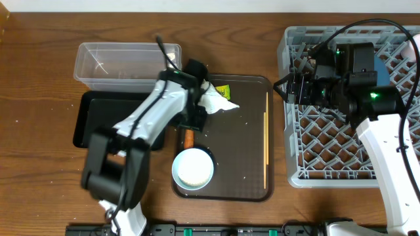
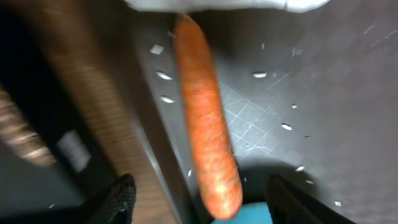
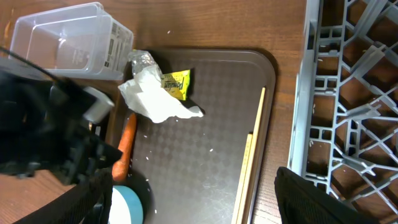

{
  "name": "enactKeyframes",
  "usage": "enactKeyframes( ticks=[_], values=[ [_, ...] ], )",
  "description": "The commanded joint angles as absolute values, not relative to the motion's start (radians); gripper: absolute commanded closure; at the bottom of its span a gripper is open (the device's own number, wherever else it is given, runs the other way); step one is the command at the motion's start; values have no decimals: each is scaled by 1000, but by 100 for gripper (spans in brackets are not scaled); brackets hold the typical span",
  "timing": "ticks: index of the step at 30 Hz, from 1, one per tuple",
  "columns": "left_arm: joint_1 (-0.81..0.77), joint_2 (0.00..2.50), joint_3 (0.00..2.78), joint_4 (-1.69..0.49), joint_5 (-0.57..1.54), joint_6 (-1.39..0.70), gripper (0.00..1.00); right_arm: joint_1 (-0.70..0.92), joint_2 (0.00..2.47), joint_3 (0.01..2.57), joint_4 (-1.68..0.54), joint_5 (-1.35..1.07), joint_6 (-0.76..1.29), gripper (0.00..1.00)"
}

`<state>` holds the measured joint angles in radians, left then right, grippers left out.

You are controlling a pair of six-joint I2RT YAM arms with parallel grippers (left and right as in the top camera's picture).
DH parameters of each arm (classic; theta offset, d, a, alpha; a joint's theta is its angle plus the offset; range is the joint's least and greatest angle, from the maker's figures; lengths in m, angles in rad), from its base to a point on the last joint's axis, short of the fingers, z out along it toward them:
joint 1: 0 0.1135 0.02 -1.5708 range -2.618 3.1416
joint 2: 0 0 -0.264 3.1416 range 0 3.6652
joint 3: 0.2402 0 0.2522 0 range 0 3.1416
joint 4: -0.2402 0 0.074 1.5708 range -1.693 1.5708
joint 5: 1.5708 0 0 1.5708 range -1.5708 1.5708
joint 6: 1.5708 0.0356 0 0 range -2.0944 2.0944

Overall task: Sort waste into correct bins and load items into the dishwasher rack
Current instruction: 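Grasp the orange carrot on the brown tray with the left gripper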

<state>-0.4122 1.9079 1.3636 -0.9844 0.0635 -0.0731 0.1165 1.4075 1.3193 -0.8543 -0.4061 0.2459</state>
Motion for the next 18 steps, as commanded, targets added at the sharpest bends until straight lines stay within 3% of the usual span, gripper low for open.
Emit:
enactKeyframes(
  ticks=[1, 4, 8, 11, 12, 13, 18],
  values=[
    [-438, 1960, 1359, -998, 44, -36, 36, 128, 1411, 1330, -857, -399, 258, 25],
    [-447, 1999, 1359, -998, 44, -25, 38, 128, 1411, 1330, -857, -391, 258, 25],
    [-447, 2051, 1359, -993, 45, -18, 52, 128, 1411, 1330, -856, -389, 258, 25],
    [-447, 2065, 1359, -997, 44, -10, 71, 128, 1411, 1330, -855, -389, 258, 25],
    [-447, 2064, 1360, -1002, 44, -11, 87, 128, 1411, 1330, -855, -389, 258, 25],
    [-447, 2062, 1367, -1017, 44, -12, 94, 128, 1411, 1330, -855, -389, 258, 25],
    [-443, 2026, 1471, -1151, 42, -12, 94, 128, 1411, 1330, -853, -389, 258, 25]
  ],
)
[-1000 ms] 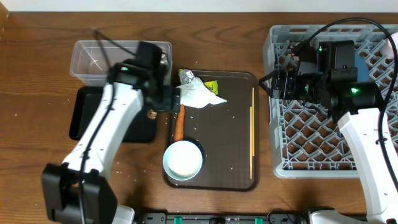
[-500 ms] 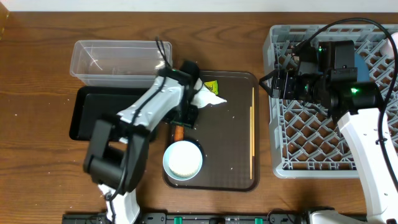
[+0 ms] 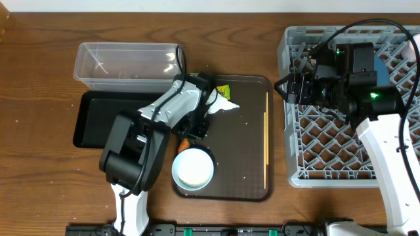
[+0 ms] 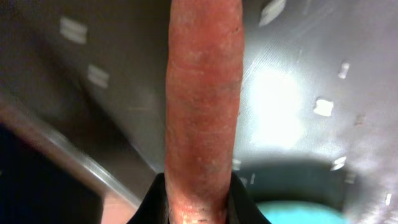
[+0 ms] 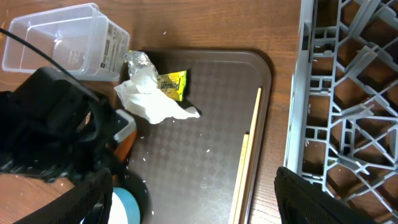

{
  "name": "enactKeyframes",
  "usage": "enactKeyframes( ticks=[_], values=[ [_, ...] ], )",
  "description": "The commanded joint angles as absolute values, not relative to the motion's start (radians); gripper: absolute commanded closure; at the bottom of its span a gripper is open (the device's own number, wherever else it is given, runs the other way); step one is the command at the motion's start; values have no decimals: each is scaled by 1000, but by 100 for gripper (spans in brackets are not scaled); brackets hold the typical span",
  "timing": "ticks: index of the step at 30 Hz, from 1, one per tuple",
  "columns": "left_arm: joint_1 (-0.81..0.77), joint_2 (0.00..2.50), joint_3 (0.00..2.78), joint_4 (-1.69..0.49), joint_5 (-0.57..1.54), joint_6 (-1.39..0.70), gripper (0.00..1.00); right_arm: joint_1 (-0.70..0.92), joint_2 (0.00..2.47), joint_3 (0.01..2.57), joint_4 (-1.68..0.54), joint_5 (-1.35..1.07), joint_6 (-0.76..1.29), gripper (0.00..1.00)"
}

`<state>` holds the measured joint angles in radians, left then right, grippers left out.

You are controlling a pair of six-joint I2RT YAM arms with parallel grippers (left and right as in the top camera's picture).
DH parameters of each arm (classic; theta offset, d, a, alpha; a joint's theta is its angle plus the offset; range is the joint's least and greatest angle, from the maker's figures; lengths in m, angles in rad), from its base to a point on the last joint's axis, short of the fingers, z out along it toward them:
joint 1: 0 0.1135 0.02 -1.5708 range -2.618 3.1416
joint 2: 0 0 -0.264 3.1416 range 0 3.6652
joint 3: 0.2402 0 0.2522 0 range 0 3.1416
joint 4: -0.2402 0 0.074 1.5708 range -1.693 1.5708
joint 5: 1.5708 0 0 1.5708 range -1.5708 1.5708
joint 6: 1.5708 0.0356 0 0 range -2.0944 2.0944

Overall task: Sort waste into correct bins and load items into the dishwasher rack
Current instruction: 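Grasp the orange carrot on the brown tray with the left gripper, then drop the carrot onto the black tray with the left gripper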

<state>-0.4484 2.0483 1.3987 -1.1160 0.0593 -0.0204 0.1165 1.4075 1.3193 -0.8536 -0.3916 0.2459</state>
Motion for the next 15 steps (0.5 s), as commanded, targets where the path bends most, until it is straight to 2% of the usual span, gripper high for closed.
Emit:
enactKeyframes(
  ticks=[1, 8, 15],
  values=[
    [-441, 2011, 1493, -1172, 39, -12, 94, 128, 1411, 1330, -852, -389, 258, 26],
    [-357, 1853, 1560, -1216, -64, -87, 94, 128, 1411, 1330, -856, -389, 258, 26],
    [-128, 1814, 1523, -1262, -105, -258, 94, 128, 1411, 1330, -857, -389, 258, 26]
  ],
)
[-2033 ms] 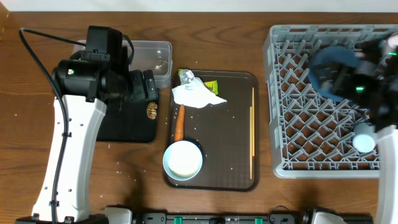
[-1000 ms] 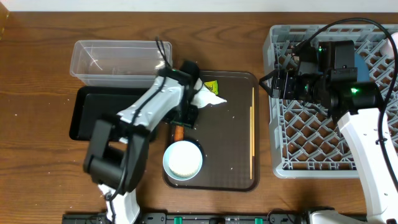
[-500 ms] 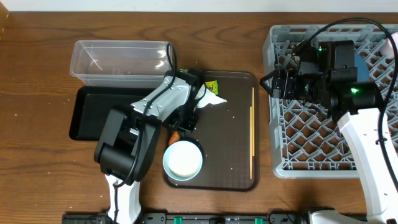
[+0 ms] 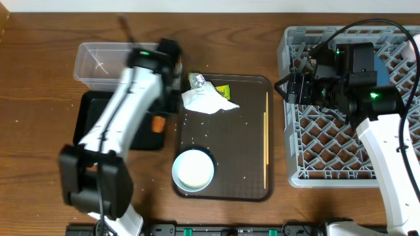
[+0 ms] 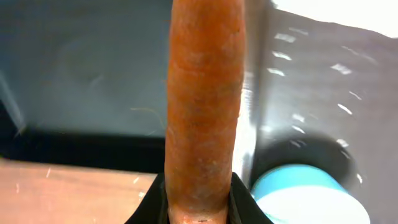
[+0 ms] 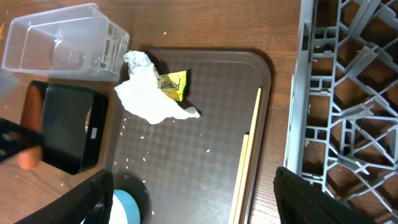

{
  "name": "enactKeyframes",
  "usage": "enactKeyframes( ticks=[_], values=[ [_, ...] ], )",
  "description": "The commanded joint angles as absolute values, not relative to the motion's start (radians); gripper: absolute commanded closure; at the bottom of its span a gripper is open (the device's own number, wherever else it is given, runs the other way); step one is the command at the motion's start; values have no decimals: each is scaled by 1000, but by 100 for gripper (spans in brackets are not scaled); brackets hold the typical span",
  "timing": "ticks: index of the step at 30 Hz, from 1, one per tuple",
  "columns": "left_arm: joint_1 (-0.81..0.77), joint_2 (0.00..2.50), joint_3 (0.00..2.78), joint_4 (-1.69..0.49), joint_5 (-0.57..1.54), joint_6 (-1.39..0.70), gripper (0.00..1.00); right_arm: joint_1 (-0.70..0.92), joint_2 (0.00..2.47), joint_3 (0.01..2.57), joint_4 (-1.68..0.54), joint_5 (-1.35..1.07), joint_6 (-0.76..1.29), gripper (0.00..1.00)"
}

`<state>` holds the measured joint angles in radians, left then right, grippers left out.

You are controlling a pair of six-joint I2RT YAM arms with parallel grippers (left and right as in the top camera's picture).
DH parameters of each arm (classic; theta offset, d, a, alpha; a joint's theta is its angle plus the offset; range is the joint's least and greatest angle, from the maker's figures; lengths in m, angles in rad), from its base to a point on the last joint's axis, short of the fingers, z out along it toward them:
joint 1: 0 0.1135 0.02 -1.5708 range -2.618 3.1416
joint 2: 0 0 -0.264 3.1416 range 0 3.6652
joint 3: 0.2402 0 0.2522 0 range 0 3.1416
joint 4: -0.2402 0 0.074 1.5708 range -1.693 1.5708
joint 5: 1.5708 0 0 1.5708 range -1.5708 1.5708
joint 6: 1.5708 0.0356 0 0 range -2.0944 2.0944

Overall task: Sort waste into correct bins and load items into the dishwasher rack
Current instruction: 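Drop the carrot onto the black tray with the left gripper, then reach the left gripper to the light-blue bowl and grasp its rim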

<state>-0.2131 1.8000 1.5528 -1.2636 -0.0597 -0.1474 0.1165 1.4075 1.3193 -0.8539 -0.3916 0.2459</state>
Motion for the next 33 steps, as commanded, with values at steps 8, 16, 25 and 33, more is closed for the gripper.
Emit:
enactKeyframes(
  ticks=[8, 16, 25, 33],
  values=[
    [-5, 1819, 1369, -1169, 1, -268, 74, 128, 1411, 1330, -849, -389, 258, 25],
    [-71, 1765, 1452, -1283, 44, -179, 31, 128, 1411, 1330, -839, -389, 257, 25],
    [-297, 1692, 1427, -1351, 64, -177, 31, 113, 1411, 1330, -849, -286, 274, 24],
    [-617, 1693, 1319, -1268, 68, -208, 32, -50, 1412, 1330, -823, -142, 356, 16]
  ],
)
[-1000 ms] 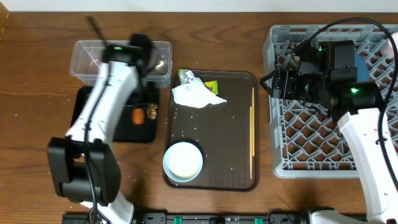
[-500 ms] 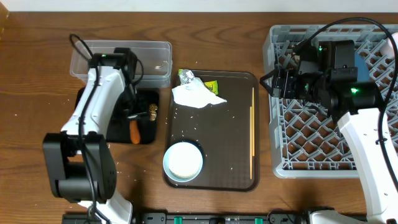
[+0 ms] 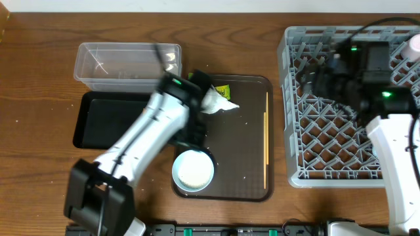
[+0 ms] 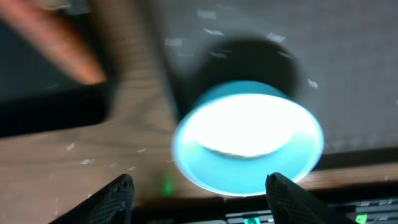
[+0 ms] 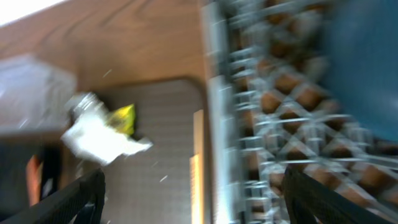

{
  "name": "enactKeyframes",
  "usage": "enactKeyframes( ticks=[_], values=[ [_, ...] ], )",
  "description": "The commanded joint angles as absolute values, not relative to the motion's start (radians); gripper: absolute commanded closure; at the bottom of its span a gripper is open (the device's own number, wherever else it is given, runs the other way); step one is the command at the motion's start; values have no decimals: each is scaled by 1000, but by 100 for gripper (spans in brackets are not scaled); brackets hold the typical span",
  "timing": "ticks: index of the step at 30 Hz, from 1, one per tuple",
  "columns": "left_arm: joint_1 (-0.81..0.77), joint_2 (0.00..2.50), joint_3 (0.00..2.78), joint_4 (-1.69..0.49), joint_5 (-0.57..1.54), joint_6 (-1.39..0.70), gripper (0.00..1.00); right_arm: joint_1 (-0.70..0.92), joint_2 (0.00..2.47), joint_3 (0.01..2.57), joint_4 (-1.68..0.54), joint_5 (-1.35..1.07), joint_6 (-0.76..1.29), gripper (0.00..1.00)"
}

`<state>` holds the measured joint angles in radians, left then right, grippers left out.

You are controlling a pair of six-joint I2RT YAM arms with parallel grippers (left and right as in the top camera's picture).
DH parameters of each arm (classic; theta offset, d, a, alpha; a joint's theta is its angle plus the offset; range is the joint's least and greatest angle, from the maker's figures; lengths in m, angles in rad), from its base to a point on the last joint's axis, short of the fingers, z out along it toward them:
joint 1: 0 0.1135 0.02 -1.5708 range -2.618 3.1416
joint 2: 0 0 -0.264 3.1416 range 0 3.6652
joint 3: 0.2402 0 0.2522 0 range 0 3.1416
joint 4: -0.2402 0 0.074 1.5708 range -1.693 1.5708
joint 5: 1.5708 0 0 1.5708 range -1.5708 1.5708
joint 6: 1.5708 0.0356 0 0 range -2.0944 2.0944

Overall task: Sort waste into correct bins and load items into the dishwasher rack
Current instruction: 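Reach the left gripper to the light-blue bowl and grasp its rim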

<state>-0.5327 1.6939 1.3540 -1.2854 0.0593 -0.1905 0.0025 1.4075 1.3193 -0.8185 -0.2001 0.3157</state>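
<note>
My left gripper [image 4: 202, 199] is open and hangs over the light blue bowl [image 4: 249, 140], which sits on the brown tray [image 3: 243, 157] at its front left. Nothing is between its fingers. An orange carrot [image 4: 62, 40] lies in the black bin [image 3: 108, 118]; it also shows as the carrot [image 5: 32, 171] in the right wrist view. A white napkin [image 3: 216, 102], a yellow wrapper [image 3: 224, 90] and chopsticks [image 3: 266, 141] lie on the tray. My right gripper [image 5: 202, 202] is open over the left side of the grey dishwasher rack [image 3: 328, 157], and its view is blurred.
A clear plastic bin [image 3: 128, 64] stands behind the black bin. A crumpled foil scrap [image 5: 84, 102] lies by the napkin. Something blue [image 5: 364, 62] sits in the rack's far part. Rice grains dot the tray.
My left gripper has let go of the carrot, which now lies in the black bin. The gripper is open and has moved right, over the bowl. The right arm has shifted over the rack.
My left gripper was open above the carrot on the tray. Then it was shut on the carrot there, and then it held the carrot over the black bin. Now the carrot lies in that bin and the gripper is open over the bowl.
</note>
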Motion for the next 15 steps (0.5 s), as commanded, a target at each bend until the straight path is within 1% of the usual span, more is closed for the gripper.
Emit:
enactKeyframes(
  ticks=[1, 6, 11, 13, 15],
  values=[
    [-652, 1693, 1309, -1251, 68, -221, 31, -69, 1412, 1330, -827, -147, 356, 16],
    [-815, 1693, 1248, -1170, 76, -285, 32, -117, 1412, 1330, -847, -146, 359, 15],
    [-913, 1698, 1149, -1072, 158, -286, 32, -117, 1412, 1330, -849, -147, 360, 15],
    [-930, 1706, 1111, -1043, 157, -286, 35, -117, 1412, 1330, -849, -147, 363, 16],
    [-927, 1719, 1082, -1017, 157, -286, 42, -117, 1412, 1330, -850, -156, 363, 15]
  ],
)
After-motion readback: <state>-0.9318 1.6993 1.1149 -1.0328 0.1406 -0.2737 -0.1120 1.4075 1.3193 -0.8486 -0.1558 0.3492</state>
